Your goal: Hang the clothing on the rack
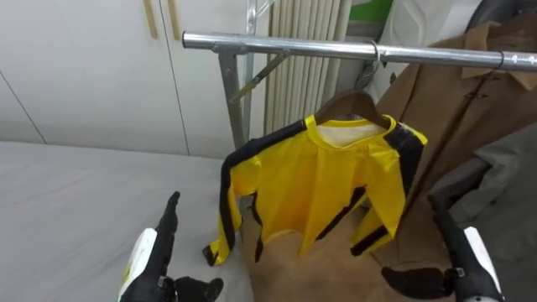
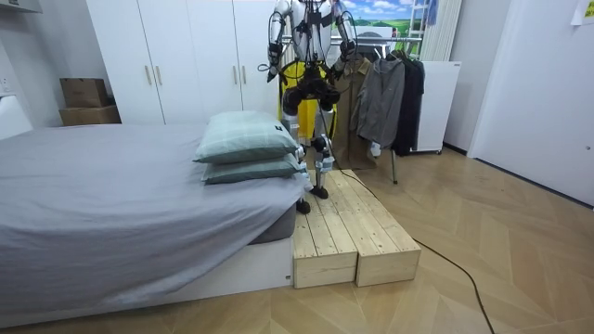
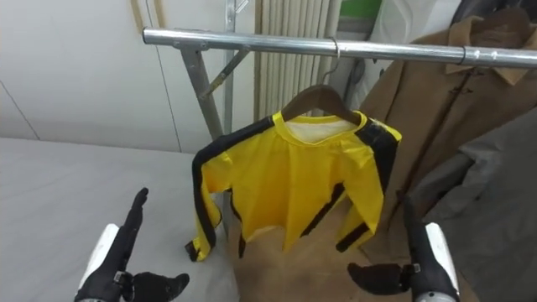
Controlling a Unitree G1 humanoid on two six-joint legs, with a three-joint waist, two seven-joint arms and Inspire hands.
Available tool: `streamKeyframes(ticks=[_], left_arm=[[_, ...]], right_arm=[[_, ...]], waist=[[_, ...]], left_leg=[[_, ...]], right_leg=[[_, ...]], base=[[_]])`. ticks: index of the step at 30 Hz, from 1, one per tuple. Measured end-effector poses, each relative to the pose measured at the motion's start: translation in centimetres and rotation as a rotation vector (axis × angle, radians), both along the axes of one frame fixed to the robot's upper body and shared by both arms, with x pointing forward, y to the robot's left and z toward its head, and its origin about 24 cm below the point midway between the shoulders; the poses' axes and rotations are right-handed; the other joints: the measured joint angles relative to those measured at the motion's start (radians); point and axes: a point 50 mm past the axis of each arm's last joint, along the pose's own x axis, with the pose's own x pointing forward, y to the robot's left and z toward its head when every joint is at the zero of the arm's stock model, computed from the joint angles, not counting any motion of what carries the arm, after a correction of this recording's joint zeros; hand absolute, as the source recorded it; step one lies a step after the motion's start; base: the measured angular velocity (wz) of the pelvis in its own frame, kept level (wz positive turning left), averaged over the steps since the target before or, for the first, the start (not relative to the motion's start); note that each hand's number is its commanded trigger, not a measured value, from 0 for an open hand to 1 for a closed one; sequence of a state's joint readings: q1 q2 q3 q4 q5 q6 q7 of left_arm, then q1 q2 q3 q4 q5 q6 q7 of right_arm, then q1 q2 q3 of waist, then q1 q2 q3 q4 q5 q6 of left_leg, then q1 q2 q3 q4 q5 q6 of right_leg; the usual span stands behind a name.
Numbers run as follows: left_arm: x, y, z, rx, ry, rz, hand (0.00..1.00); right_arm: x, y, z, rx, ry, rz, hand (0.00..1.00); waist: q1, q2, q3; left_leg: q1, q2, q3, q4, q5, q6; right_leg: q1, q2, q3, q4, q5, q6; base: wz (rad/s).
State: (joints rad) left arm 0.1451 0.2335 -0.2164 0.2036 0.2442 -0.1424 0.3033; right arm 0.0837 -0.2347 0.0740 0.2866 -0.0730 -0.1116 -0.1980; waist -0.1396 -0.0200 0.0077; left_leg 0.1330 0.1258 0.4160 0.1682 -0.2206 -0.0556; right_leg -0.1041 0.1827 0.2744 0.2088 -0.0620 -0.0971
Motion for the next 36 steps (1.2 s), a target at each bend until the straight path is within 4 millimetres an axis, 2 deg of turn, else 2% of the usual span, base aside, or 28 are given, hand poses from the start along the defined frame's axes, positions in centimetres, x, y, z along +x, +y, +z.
streamKeyframes(ticks=[3, 10, 14, 19, 29, 32, 36], left_arm=[[0.0, -1.0, 0.0, -0.041, -0.011, -0.024, 0.00], [-0.7, -1.1, -1.8, -0.038, 0.061, -0.026, 0.00], [-1.1, -1.1, -2.7, -0.038, 0.104, -0.019, 0.00], [-1.4, -1.2, -3.5, -0.044, 0.142, -0.021, 0.00], [-2.3, -1.3, -5.0, -0.051, 0.213, -0.017, 0.00], [-2.3, -1.2, -5.2, -0.051, 0.221, -0.020, 0.00], [-2.3, -1.2, -5.2, -0.052, 0.224, -0.024, 0.00]], right_arm=[[-0.2, 1.1, 0.2, 0.103, -0.026, -0.008, 0.00], [-1.0, 2.0, 0.5, 0.248, -0.060, -0.033, 0.00], [-1.4, 3.0, -0.8, 0.314, 0.000, 0.001, 0.00], [-2.1, 3.1, -2.4, 0.349, 0.077, 0.012, 0.00], [-2.6, 3.2, -3.4, 0.358, 0.132, 0.033, 0.00], [-2.6, 3.4, -3.5, 0.392, 0.139, 0.046, 0.00], [-2.7, 3.7, -3.7, 0.415, 0.155, 0.071, 0.00]], waist=[[0.005, 0.004, 0.0013], [0.007, 0.017, 0.0035], [0.011, 0.022, 0.0057], [0.032, 0.031, 0.0072], [0.037, 0.032, 0.0070], [0.040, 0.027, 0.0079], [0.052, 0.021, 0.0048]], left_leg=[[0.002, 0.000, 0.005, 0.000, 0.000, 0.000], [0.001, 0.001, 0.005, -0.001, 0.000, 0.000], [0.001, 0.001, 0.006, -0.001, 0.000, 0.000], [-0.001, 0.001, 0.006, -0.001, 0.000, 0.000], [-0.001, 0.001, -0.012, 0.000, 0.000, 0.000], [-0.003, 0.001, -0.024, 0.000, 0.000, 0.000], [-0.001, 0.000, -0.040, 0.000, 0.000, 0.000]], right_leg=[[0.000, 0.002, -0.002, 0.001, 0.000, 0.000], [-0.001, 0.002, -0.001, -0.002, 0.000, 0.000], [-0.002, 0.002, -0.001, -0.003, 0.000, 0.000], [-0.003, 0.003, -0.001, -0.004, 0.000, 0.000], [-0.001, 0.002, -0.009, 0.000, -0.002, -0.002], [-0.003, 0.000, -0.020, 0.007, -0.006, -0.003], [0.000, -0.006, -0.041, 0.012, -0.015, -0.005]], base=[[-0.02], [0.00], [0.00], [0.00], [0.02], [0.11], [0.14]])
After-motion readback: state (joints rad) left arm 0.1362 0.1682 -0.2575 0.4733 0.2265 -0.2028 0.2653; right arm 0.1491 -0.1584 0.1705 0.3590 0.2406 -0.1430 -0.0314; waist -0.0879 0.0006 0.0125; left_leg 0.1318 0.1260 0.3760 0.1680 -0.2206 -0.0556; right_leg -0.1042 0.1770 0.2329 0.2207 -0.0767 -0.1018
